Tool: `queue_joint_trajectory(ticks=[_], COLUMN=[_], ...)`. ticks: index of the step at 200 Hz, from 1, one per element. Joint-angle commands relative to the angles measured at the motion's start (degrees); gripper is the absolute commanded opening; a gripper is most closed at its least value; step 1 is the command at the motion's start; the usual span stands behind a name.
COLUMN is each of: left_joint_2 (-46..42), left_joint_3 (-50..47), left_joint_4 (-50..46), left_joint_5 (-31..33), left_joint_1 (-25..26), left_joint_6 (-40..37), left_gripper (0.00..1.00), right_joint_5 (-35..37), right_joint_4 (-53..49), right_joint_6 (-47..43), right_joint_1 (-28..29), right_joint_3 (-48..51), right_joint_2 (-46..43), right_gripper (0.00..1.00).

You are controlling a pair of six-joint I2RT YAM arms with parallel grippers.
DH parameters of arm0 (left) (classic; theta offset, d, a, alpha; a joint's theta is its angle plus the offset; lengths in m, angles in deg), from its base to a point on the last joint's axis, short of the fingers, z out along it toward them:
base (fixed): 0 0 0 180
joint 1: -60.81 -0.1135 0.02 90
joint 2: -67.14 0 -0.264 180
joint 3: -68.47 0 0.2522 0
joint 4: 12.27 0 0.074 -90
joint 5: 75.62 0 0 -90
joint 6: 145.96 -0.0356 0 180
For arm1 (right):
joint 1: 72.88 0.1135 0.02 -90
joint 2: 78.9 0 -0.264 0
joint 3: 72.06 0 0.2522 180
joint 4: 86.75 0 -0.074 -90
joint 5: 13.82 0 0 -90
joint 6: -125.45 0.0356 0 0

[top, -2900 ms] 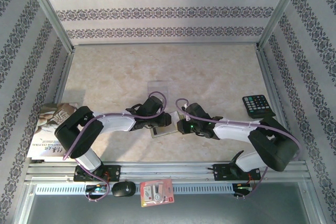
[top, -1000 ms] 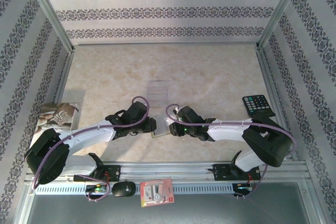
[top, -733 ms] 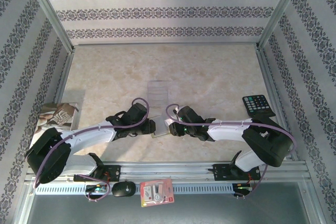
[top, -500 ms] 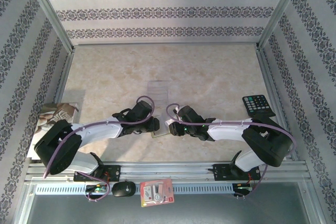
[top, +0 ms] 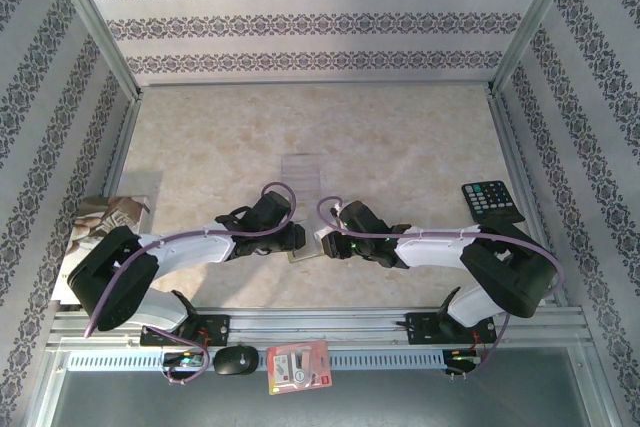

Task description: Take the credit cards out of the card holder

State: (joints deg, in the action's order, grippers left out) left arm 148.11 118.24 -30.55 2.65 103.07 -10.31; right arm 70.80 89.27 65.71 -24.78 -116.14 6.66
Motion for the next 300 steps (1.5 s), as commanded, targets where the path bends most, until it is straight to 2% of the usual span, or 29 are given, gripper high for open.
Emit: queue_joint_trajectory(ticks=[1,98,217,267,300], left_joint_2=[-0.14,0.38,9.26,12.05,12.67], left_joint_3=[0.48,1.02,5.82,8.42,10.38], left_joint_4=[-0.83,-4.35,2.93,5.02,5.42], left_joint_5=[0.14,2.62,-1.45,-3.94,-5.19], left_joint_1=[-0.34,0.28,1.99,2.34,2.47], left_joint_6=[-0.35,-0.03,-0.03,0.3,0.31], left_gripper=[0.3,0.3,0.31,0.31,0.31], right_joint_5=[0.79,0.55,-0.74,0.61,3.47], right_joint_4=[0.27,0.69,1.03,-0.64,-4.37], right_joint_6=[0.75,0.77,0.94,1.88,2.83], right_joint_1=[-0.65,-1.05,-1.34,-1.77,-1.95], right_joint_3=[0.69,1.04,1.05,2.83,4.7], right_joint_2=[1.93,1.85,2.33,-2.86,-11.06], right_gripper=[0.39,0.39,0.4,0.56,0.61])
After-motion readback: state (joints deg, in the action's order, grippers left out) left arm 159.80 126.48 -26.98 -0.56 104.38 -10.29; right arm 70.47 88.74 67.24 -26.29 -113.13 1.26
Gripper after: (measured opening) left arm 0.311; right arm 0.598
